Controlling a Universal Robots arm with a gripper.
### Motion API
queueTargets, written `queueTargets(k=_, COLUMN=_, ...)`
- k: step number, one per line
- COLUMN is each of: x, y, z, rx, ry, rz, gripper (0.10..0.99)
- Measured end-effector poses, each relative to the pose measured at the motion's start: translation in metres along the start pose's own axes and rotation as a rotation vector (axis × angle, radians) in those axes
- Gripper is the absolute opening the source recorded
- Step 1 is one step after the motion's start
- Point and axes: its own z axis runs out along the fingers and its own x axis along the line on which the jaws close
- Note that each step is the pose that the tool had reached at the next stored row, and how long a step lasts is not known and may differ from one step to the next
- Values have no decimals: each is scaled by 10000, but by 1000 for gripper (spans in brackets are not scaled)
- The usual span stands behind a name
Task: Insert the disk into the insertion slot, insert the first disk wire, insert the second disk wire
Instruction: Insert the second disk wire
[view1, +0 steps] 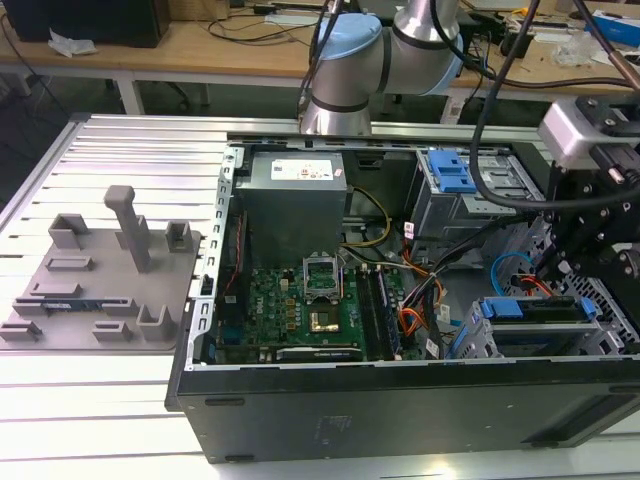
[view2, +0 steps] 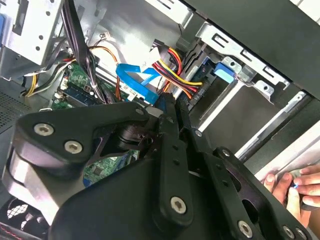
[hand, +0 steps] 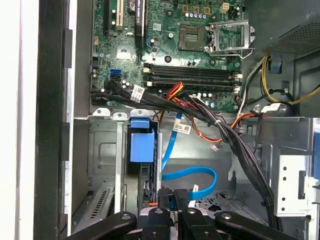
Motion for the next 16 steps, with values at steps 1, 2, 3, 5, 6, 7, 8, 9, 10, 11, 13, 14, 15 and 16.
queueTargets(k=1, x=12, y=8, z=0, rx=1, ry=-25, rz=0, gripper=161)
queueTargets(k=2, x=22, y=11, z=-2, rx=1, ry=-28, rz=0, gripper=161)
queueTargets(k=3, x=38, y=12, z=-3, rx=0, ry=-28, rz=-2, gripper=161)
queueTargets(k=5, x=46, y=13, z=-4, rx=1, ry=-28, rz=-1, gripper=161)
queueTargets(k=6, x=46, y=13, z=-4, rx=1, ry=-28, rz=-1, gripper=161)
queueTargets(k=7, x=47, y=13, z=-4, rx=1, ry=-28, rz=0, gripper=161)
queueTargets(k=8, x=47, y=13, z=-4, rx=1, ry=-28, rz=0, gripper=161)
queueTargets(k=9, x=47, y=13, z=-4, rx=1, ry=-28, rz=16, gripper=161)
queueTargets(k=10, x=47, y=13, z=-4, rx=8, ry=-28, rz=81, gripper=161)
queueTargets(k=11, x=47, y=13, z=-4, rx=14, ry=-28, rz=140, gripper=161)
queueTargets(k=13, x=48, y=13, z=-3, rx=25, ry=-31, rz=270, gripper=161)
queueTargets(k=14, x=48, y=13, z=-3, rx=26, ry=-30, rz=279, gripper=161)
queueTargets(k=15, x=49, y=13, z=-3, rx=27, ry=-30, rz=280, gripper=161)
queueTargets(k=16, x=49, y=13, z=-3, rx=27, ry=-30, rz=281, gripper=161)
